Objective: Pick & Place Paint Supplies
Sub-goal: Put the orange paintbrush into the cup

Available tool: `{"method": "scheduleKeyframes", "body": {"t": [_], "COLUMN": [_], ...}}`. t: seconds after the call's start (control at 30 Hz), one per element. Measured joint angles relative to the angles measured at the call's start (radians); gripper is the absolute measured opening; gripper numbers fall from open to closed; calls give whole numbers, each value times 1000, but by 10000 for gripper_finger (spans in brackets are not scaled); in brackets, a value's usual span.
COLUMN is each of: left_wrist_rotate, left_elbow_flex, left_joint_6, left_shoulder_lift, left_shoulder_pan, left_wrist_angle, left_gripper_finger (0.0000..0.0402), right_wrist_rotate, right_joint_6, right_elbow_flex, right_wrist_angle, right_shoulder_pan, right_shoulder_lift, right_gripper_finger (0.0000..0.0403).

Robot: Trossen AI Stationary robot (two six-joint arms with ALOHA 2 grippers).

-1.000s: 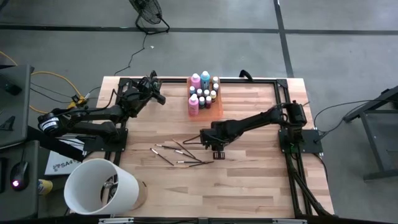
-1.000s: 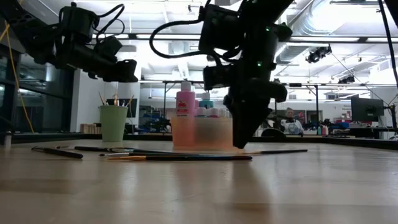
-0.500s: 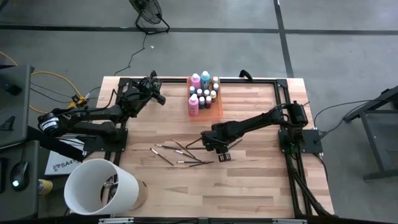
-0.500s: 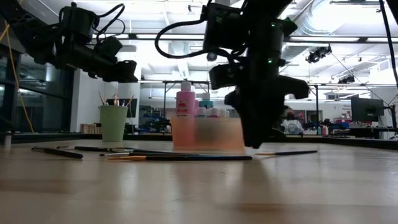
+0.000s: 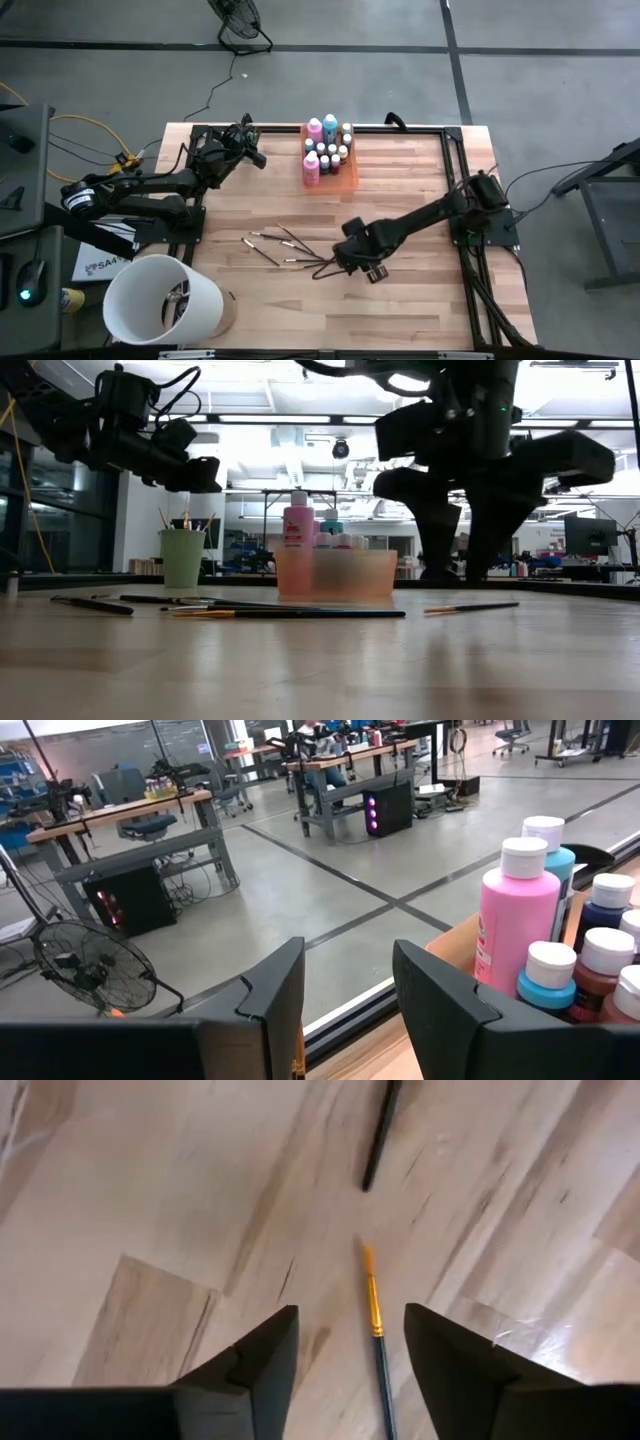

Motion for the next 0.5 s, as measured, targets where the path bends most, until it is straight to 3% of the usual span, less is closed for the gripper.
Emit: {"method": "scheduleKeyframes", "body": {"t": [0.17, 0.5], "left_wrist_rotate": [0, 0], "left_elbow_flex": [0, 0], "left_joint_6": [0, 0], "left_shoulder_lift": [0, 0], "left_shoulder_pan": [0, 0], "left_wrist_angle": [-10, -21], "left_gripper_finger": [152, 152], "right_wrist_rotate": [5, -13], "right_joint_6": [-19, -54], "right_elbow_flex": [0, -3], "right_wrist_angle": [17, 109], "right_shoulder_pan": [11, -36], "right_shoulder_lift": [7, 10], "right_gripper_finger": [191, 180]}}
